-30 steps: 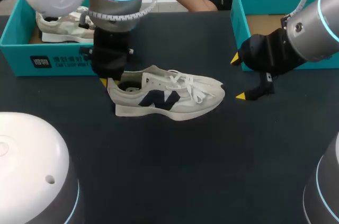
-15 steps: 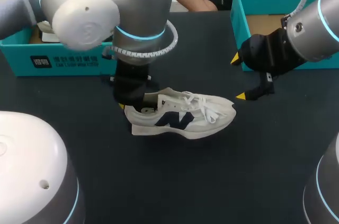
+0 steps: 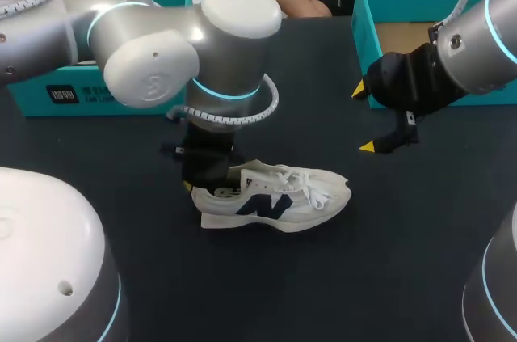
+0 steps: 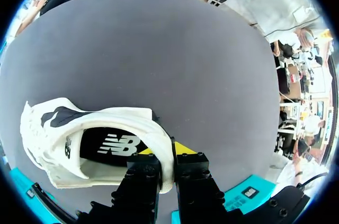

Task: Take the shoe out of the shoebox, open the shoe tongue, remove and reinsert the insole, then place the shoe into the shoebox

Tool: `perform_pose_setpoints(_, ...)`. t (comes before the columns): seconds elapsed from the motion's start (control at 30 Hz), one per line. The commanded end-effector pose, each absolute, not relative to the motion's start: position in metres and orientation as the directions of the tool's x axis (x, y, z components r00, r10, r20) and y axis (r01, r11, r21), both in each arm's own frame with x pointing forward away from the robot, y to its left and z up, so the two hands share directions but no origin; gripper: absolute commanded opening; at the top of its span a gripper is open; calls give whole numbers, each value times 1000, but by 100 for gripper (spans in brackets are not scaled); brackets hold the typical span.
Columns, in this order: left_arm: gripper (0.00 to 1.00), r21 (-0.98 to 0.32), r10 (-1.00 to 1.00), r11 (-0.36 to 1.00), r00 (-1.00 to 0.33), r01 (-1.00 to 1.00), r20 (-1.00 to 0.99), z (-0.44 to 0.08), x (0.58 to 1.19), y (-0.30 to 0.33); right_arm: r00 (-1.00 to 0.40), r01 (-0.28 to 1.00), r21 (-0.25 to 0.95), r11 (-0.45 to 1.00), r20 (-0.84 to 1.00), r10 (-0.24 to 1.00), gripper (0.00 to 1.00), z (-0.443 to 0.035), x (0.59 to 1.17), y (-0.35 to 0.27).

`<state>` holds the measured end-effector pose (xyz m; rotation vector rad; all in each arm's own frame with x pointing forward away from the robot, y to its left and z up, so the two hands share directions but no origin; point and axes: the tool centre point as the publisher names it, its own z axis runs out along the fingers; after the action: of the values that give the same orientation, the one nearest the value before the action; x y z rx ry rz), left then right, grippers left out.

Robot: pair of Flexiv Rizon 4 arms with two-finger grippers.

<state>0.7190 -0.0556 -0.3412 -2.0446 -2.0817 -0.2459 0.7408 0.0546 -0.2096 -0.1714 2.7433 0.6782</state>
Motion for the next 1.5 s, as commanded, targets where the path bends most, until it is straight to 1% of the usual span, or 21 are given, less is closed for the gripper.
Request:
perform_pose_setpoints(0.03, 0, -39, 959, 29, -17, 999, 282, -349, 720, -60, -945, -186, 433, 882, -326, -40, 100, -211, 740, 55)
perform_pose_setpoints(0.37, 0, -62, 951, 50, -28, 997, 309, -357, 717, -63, -945, -186, 433, 882, -326, -40, 100, -211, 740, 55)
perform_pose_setpoints(0.4, 12, -63, 950, 50, -29, 997, 310, -357, 717, -63, -945, -186, 433, 882, -326, -40, 100, -211, 740, 55)
perform_pose_setpoints(0.43, 28, -65, 950, 50, -28, 997, 310, -357, 716, -63, -945, -186, 433, 882, -326, -40, 100, -211, 740, 55)
perform_pose_setpoints(0.47, 37, -69, 951, 49, -26, 996, 309, -357, 716, -63, -945, -186, 433, 882, -326, -40, 100, -211, 740, 55)
perform_pose_setpoints(0.53, 72, -72, 952, 48, -24, 996, 304, -356, 714, -64, -945, -186, 433, 882, -326, -40, 100, -211, 740, 55)
perform_pose_setpoints(0.57, 78, -72, 955, 49, -25, 996, 297, -353, 714, -63, -945, -186, 433, 882, -326, -40, 100, -211, 740, 55)
perform_pose_setpoints(0.63, 100, -70, 962, 50, -29, 996, 273, -348, 713, -63, -945, -186, 433, 882, -326, -40, 100, -211, 740, 55)
perform_pose_setpoints(0.83, 100, -44, 982, 81, -72, 996, 173, -322, 710, -60, -945, -186, 433, 882, -326, -40, 100, -211, 740, 55)
perform_pose_setpoints(0.97, 98, -11, 982, 184, -183, 983, 55, -301, 707, -49, -945, -186, 433, 882, -326, -40, 100, -211, 740, 55)
perform_pose_setpoints(1.0, 98, -31, 971, 240, -241, 970, -3, -295, 707, -43, -945, -186, 433, 882, -326, -40, 100, -211, 740, 55)
perform_pose_setpoints(1.07, 100, -57, 952, 292, -296, 955, -74, -287, 707, -34, -945, -186, 433, 882, -326, -40, 100, -211, 740, 55)
perform_pose_setpoints(1.17, 100, -179, 885, 377, -410, 909, -219, -273, 704, -18, -945, -186, 433, 882, -326, -40, 100, -211, 740, 55)
perform_pose_setpoints(1.2, 100, -208, 887, 356, -399, 911, -232, -271, 704, -16, -945, -186, 433, 882, -326, -40, 100, -211, 740, 55)
perform_pose_setpoints(1.5, 100, -208, 887, 356, -399, 911, -232, -271, 704, -16, -945, -186, 433, 882, -326, -40, 100, -211, 740, 55)
